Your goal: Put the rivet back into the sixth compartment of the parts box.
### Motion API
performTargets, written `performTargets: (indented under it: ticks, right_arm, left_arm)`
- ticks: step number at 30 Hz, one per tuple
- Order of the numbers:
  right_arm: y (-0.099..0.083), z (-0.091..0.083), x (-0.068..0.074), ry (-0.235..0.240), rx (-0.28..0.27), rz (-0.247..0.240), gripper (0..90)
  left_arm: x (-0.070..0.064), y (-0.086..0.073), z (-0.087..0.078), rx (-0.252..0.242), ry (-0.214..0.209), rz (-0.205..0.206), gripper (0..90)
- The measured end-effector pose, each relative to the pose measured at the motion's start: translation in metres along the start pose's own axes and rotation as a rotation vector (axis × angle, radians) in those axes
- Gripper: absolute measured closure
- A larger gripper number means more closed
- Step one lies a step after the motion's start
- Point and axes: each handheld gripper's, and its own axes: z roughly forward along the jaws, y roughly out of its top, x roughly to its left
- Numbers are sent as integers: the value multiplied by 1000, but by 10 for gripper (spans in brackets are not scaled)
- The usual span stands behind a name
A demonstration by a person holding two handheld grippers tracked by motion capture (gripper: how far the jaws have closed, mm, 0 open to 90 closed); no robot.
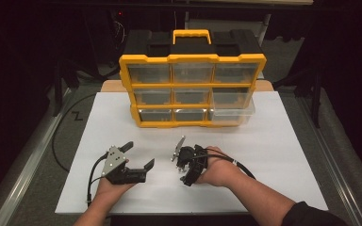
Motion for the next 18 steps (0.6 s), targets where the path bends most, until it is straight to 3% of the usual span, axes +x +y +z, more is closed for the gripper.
performTargets:
  ticks: [10, 18]
  right_arm:
    - [0, 0, 1, 19, 14, -18, 365]
    - [0, -1, 4, 12, -8, -42, 468]
  left_arm:
    - [0, 0, 0, 0, -1, -2, 31]
    - [1, 0, 0, 1, -1, -2, 31]
